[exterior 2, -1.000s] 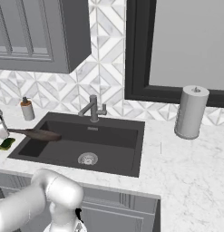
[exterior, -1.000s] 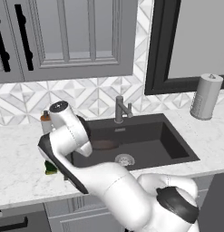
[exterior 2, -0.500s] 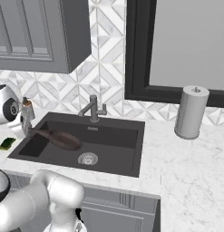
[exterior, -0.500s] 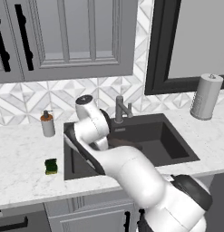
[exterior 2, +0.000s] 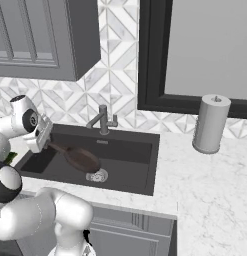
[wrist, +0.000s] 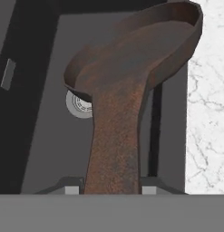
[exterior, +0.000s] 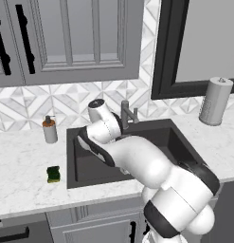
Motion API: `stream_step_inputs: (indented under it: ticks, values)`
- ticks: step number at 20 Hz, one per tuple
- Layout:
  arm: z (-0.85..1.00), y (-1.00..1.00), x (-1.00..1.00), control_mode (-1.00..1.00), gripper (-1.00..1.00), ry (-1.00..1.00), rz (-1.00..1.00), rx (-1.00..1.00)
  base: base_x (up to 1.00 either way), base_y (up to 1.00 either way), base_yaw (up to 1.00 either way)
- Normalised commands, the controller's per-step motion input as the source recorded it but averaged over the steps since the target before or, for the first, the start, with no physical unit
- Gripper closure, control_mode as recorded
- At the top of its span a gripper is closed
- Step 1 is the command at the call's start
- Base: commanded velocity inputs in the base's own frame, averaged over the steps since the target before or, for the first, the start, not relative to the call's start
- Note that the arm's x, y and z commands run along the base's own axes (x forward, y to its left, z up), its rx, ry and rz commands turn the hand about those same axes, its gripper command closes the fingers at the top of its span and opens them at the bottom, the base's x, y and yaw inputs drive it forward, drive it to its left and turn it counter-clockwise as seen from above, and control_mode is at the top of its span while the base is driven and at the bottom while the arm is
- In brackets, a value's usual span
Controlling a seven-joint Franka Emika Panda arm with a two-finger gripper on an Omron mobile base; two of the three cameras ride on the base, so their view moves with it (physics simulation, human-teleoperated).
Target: Pick the pan and sponge and place them into the sink. Then turn on the water.
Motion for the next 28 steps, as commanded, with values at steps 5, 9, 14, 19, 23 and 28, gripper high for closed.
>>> stream_step_inputs:
  ticks: [5,9,14,19,23,28]
  values:
    - [-0.19,-0.31,0.21,-1.0,1.0,0.0,-0.17,0.04,0.0,0.0,0.0]
    - [-0.21,-0.28,0.48,-1.0,1.0,0.0,-0.06,0.01,0.0,0.0,0.0]
    - [-0.49,-0.03,0.48,-1.0,1.0,0.0,-0.01,0.0,0.0,0.0,0.0]
    - [-0.46,0.0,0.38,-1.0,1.0,-0.01,-0.02,0.0,0.0,0.0,0.0]
    - [-0.5,0.03,0.29,-1.0,1.0,0.0,-0.04,0.02,0.0,0.0,0.0]
    - [-0.56,0.32,0.12,-1.0,1.0,0.0,-0.12,0.02,0.0,0.0,0.0]
